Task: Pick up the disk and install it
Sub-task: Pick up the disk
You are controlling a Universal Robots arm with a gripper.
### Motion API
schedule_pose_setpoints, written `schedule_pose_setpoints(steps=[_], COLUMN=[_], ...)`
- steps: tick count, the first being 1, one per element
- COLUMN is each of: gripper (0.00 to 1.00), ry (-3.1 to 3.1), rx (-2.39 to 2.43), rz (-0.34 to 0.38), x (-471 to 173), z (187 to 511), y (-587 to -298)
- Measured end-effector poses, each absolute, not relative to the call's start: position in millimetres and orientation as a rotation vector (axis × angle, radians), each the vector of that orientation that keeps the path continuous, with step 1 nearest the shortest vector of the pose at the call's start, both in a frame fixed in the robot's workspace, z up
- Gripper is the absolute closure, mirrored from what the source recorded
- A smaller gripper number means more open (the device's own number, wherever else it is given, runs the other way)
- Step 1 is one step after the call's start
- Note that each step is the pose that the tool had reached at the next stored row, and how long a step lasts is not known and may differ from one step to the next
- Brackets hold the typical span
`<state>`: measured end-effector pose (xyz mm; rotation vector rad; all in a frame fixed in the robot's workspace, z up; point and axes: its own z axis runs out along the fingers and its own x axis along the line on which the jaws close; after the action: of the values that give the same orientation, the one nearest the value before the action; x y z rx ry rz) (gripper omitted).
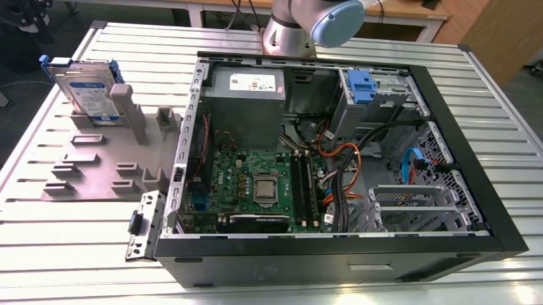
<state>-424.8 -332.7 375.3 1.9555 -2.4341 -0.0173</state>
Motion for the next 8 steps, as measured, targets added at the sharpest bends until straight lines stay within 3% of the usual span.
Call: schedule_pose_setpoints(steps=[4,6,8], gripper=[0.89,0.83,0.71], ry=[-2.441,-2.430,-2.396], rx=[1.963,1.977,2.018], rz=[0.014,0.014,0.015], x=[-426.9,-427.5,-427.5], z=[373.7,373.2,372.6], y=[-331.1,-331.2,-331.1])
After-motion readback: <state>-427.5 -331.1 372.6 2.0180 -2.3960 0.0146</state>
